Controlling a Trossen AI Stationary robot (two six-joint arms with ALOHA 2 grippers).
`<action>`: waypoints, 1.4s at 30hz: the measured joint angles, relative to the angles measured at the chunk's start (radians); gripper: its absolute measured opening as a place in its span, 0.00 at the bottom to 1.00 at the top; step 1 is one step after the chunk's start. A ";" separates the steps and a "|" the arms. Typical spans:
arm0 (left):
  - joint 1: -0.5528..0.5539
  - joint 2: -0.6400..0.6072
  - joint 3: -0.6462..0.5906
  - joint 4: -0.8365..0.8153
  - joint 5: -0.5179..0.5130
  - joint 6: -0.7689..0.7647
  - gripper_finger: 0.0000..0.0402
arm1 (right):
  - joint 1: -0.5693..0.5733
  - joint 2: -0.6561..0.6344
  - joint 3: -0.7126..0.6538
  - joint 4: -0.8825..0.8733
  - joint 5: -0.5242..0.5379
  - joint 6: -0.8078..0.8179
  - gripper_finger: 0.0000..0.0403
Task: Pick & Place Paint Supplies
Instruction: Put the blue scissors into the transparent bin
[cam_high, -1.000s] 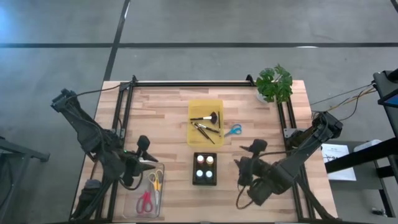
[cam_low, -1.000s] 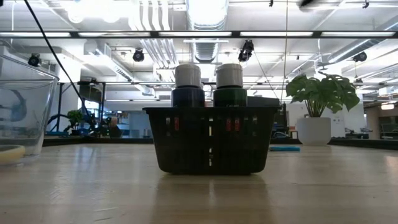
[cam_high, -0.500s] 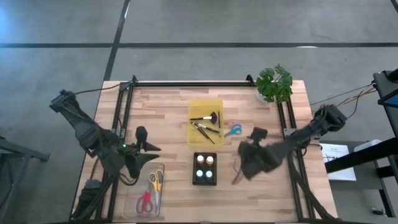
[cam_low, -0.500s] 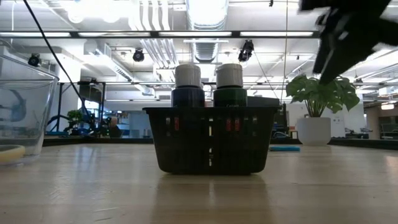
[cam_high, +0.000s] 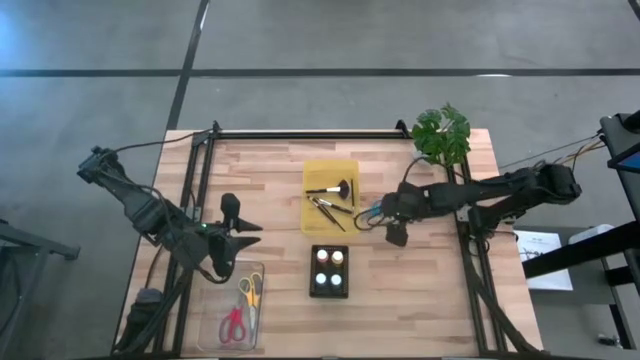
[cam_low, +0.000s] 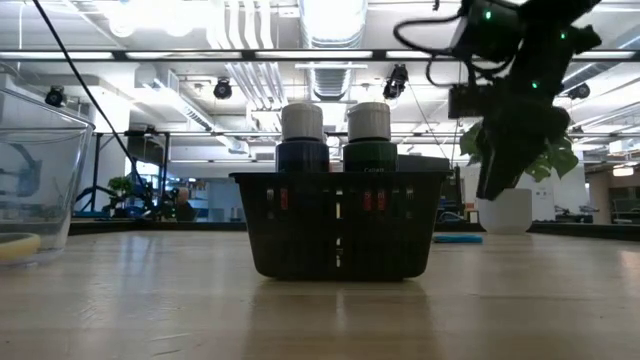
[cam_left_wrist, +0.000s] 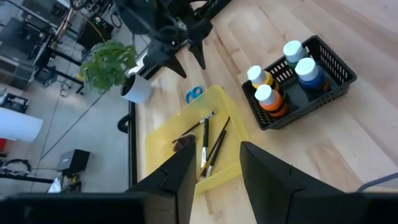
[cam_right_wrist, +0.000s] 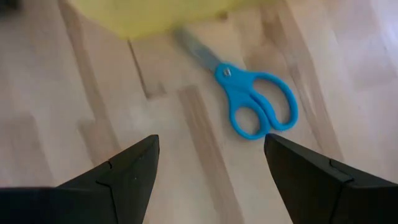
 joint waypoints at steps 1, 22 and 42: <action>0.001 0.000 0.000 0.000 0.002 0.005 0.33 | -0.008 0.004 -0.008 0.001 -0.005 -0.021 0.72; 0.022 0.000 -0.002 -0.001 0.014 0.012 0.33 | -0.079 0.197 -0.012 0.136 -0.077 -0.223 0.33; 0.022 0.000 -0.047 -0.004 0.048 -0.020 0.33 | -0.213 0.242 -0.019 0.166 -0.199 -0.298 0.28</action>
